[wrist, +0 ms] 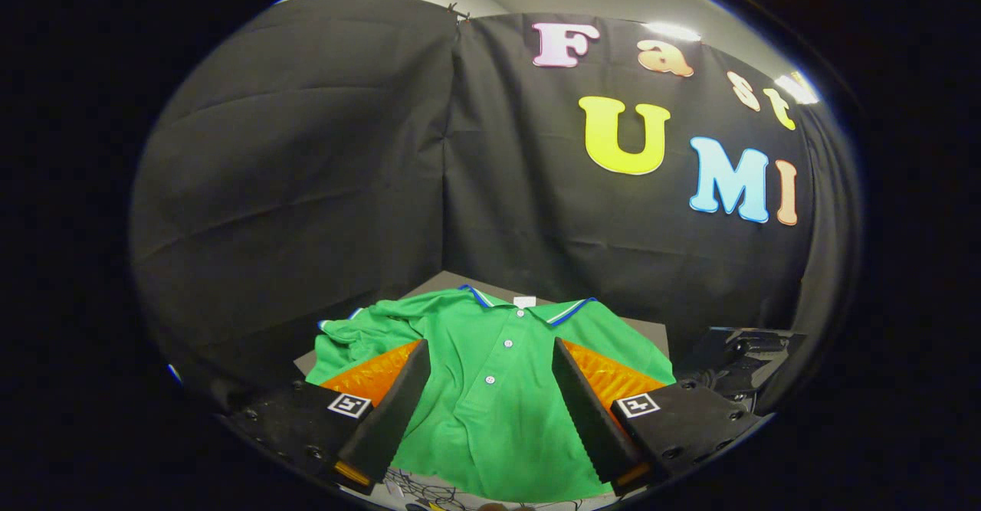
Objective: Put the clothes into the washing machine and then close the washing machine lid.
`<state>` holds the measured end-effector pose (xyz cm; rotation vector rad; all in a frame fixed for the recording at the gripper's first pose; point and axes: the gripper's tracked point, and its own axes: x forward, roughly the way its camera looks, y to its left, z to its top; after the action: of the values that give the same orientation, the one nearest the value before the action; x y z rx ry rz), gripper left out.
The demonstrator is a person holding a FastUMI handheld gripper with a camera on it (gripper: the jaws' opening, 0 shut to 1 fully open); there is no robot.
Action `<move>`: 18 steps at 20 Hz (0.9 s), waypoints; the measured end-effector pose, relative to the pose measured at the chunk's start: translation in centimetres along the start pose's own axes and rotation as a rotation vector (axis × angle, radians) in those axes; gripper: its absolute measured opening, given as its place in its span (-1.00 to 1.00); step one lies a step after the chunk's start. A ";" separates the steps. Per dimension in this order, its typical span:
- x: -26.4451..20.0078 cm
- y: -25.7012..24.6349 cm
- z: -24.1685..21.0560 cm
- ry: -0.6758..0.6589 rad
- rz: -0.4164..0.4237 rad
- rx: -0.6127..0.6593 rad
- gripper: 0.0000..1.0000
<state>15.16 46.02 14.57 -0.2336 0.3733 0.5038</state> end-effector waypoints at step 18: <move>6.0 0.8 -5.4 0.164 0.030 -0.032 -0.50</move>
<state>18.05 47.63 7.11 -0.3018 0.5295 0.5222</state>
